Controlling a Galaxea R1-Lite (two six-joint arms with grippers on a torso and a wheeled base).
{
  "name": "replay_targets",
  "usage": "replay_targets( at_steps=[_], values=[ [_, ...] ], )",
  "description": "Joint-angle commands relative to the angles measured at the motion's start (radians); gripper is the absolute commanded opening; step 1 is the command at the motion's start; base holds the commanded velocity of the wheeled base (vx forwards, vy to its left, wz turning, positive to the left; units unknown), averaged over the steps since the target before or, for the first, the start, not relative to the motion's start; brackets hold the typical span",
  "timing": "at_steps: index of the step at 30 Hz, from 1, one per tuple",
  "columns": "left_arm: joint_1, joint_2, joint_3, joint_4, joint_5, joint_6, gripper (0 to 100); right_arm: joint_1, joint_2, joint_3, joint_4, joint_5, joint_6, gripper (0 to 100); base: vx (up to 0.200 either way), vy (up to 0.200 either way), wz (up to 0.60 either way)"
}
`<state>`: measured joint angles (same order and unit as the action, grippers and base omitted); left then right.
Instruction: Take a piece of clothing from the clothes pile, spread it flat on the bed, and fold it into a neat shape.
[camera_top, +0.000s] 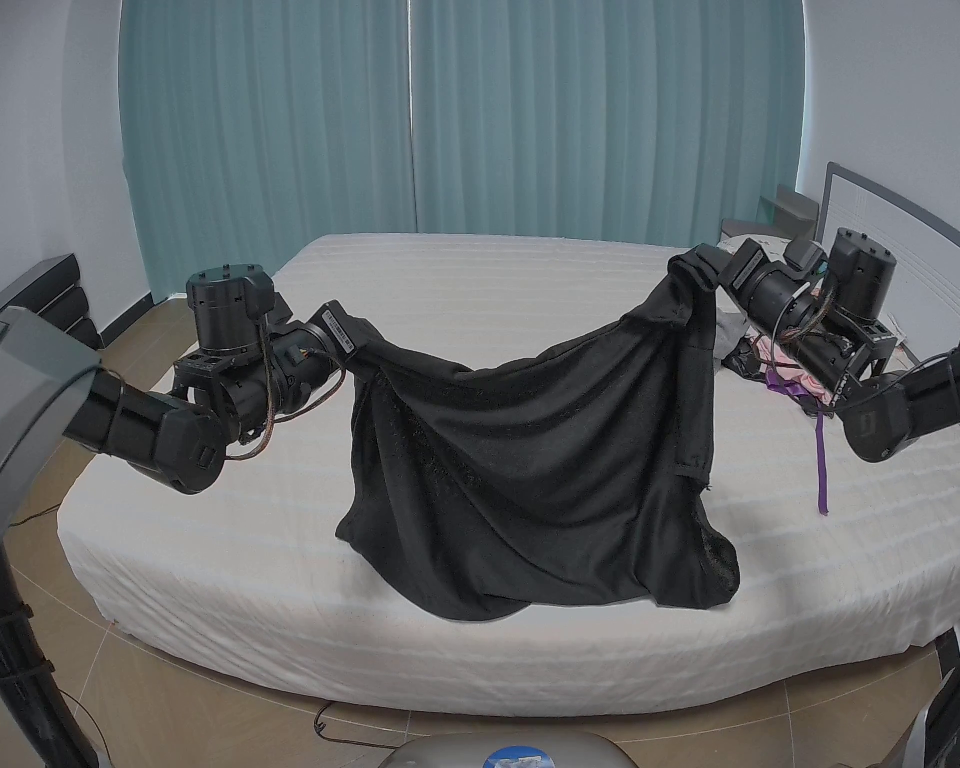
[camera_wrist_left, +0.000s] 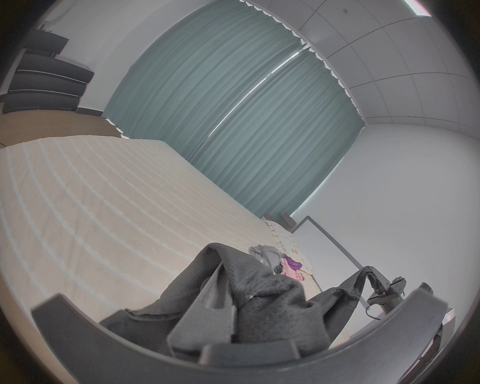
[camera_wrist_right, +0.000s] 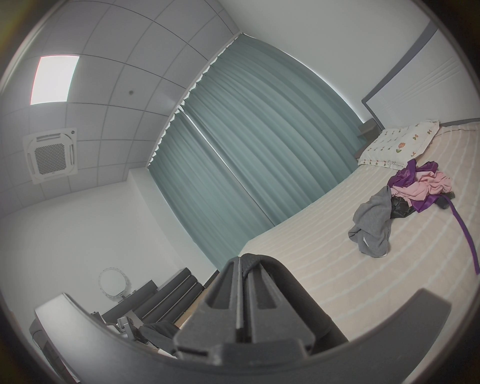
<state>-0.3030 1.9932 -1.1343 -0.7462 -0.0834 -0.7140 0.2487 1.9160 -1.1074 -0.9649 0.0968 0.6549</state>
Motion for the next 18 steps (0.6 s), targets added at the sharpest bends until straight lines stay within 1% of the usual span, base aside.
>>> replay_targets(
  at_steps=[1, 6, 8, 10, 14, 16, 18],
  values=[
    [0.018, 0.124, -0.056, 0.004, 0.001, -0.001, 0, 0.003, 0.118, -0.049, 0.002, -0.014, -0.004, 0, 0.2, 0.0, 0.0],
    [0.019, 0.202, -0.102, 0.005, 0.002, -0.001, 0, 0.001, 0.19, -0.094, 0.009, -0.043, -0.006, 0, 0.2, 0.0, 0.0],
    [0.019, 0.22, -0.111, 0.005, 0.004, -0.001, 0, 0.003, 0.213, -0.097, 0.011, -0.045, -0.008, 0, 0.2, 0.0, 0.0],
    [0.018, 0.257, -0.119, 0.005, 0.004, -0.001, 0, 0.006, 0.258, -0.097, 0.006, -0.054, -0.023, 0, 0.2, 0.0, 0.0],
    [0.015, 0.303, -0.133, 0.004, 0.016, -0.001, 0, 0.001, 0.314, -0.1, 0.0, -0.08, -0.046, 0, 0.0, 0.0, 0.0],
    [0.019, 0.348, -0.154, 0.005, 0.016, -0.002, 0, 0.001, 0.377, -0.114, -0.006, -0.091, -0.052, 0, 0.0, 0.0, 0.0],
    [0.021, 0.38, -0.167, 0.005, 0.016, -0.002, 0, 0.003, 0.419, -0.123, -0.014, -0.12, -0.054, 0, 0.0, 0.0, 0.0]
  ],
)
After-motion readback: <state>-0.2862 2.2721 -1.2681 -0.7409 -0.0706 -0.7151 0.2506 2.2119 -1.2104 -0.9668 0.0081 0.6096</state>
